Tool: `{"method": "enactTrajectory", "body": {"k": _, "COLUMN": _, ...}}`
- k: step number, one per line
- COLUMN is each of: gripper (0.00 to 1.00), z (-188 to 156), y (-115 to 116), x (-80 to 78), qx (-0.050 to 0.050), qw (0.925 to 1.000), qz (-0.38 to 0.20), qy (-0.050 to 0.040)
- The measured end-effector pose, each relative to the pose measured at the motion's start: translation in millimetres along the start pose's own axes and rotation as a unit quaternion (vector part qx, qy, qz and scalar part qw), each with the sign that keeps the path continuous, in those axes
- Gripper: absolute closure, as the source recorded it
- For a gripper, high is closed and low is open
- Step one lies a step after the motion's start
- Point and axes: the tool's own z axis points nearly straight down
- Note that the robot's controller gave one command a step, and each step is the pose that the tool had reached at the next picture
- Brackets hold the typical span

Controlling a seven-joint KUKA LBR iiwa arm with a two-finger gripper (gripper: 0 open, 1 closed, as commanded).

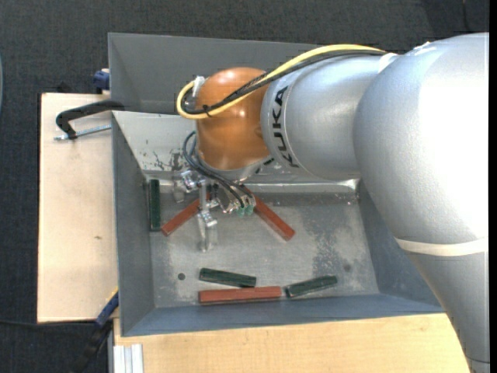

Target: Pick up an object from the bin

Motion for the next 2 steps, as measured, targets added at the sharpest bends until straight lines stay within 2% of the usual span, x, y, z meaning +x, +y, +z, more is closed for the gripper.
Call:
{"method": "enactTrajectory", "body": {"k": 1, "gripper": 0.0, "z": -44.0, "y": 14.1, "x": -10.7, "qx": 0.001, "qw": 0.9944, "qz": -0.106, "qy": -0.0044}}
{"method": "enactTrajectory", "body": {"k": 2, "gripper": 0.0, "z": 14.8, "y": 41.3, "x": -12.0, "qx": -0.001, "qw": 0.9913, "qz": -0.132, "qy": -0.0014}}
